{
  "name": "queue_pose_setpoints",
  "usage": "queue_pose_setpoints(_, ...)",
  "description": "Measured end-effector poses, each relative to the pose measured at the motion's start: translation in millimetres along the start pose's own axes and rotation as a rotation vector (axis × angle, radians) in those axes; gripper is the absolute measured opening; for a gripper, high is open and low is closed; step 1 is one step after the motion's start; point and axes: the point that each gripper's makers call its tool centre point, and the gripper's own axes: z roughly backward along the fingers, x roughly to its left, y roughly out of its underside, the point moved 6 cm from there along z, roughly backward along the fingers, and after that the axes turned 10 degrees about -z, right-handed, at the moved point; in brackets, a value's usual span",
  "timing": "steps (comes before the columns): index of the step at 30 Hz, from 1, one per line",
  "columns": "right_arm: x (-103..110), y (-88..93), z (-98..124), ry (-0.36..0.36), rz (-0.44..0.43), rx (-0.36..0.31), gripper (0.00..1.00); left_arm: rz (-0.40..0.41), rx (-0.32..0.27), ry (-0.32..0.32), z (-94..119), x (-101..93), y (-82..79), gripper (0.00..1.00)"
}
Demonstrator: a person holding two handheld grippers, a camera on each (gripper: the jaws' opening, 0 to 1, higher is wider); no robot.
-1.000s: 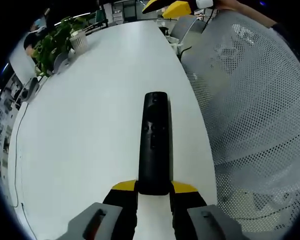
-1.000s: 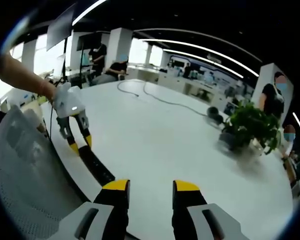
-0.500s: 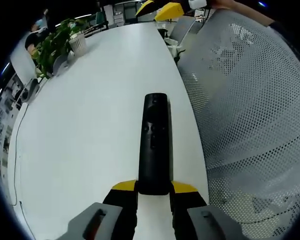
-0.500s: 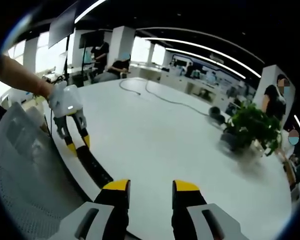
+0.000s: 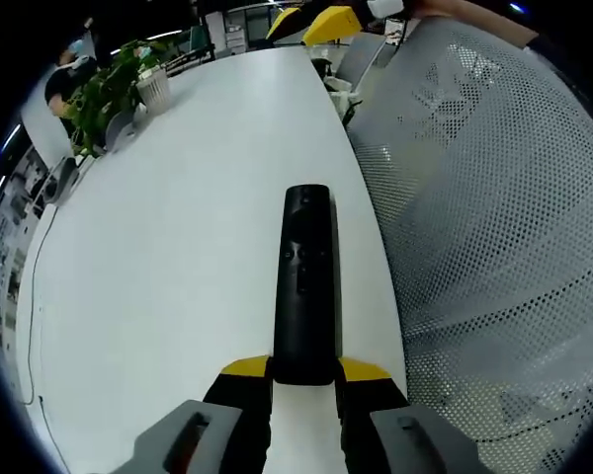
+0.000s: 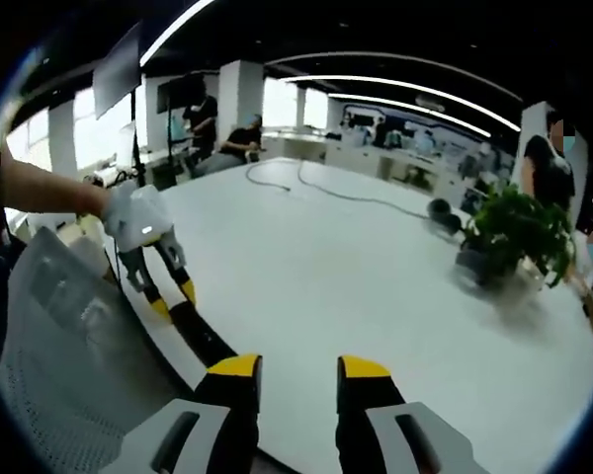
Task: Press the specified remote control buttons in sequence, fully releasing each button before pressing the next.
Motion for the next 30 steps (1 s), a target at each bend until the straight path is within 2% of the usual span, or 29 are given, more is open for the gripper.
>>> queue_pose_setpoints(7,8.8,1.4,-6.0,-0.132,-0.116,0.019,0.22,0.015,0.031,0.002,-0.1,0.6,-1.5,0.25)
queue_pose_setpoints(10,11.6,1.3,-8.4,-0.162,-0.126,0.037,0.2,0.017,0.035,0.0,0.0,0.5,-1.7,0.25)
queue_pose_setpoints(19,24.7,7.0,-19.6,-0.225,-0.066,0.148,0.19,0.02,0.039,0.0,0.1,-0.1,-2.0,0.25)
queue_pose_setpoints(26,30.4,5.5,-30.9,-0.254,-0.033,0.188,0.18,0.031,0.034,-0.003,0.3,-0.5,-1.5,0.25)
queue_pose_setpoints(30,35.7,6.5,-38.7,-0.274,-0.011,0.213,0.17,0.044,0.01,-0.015,0.9,-1.8,0.3,0.25)
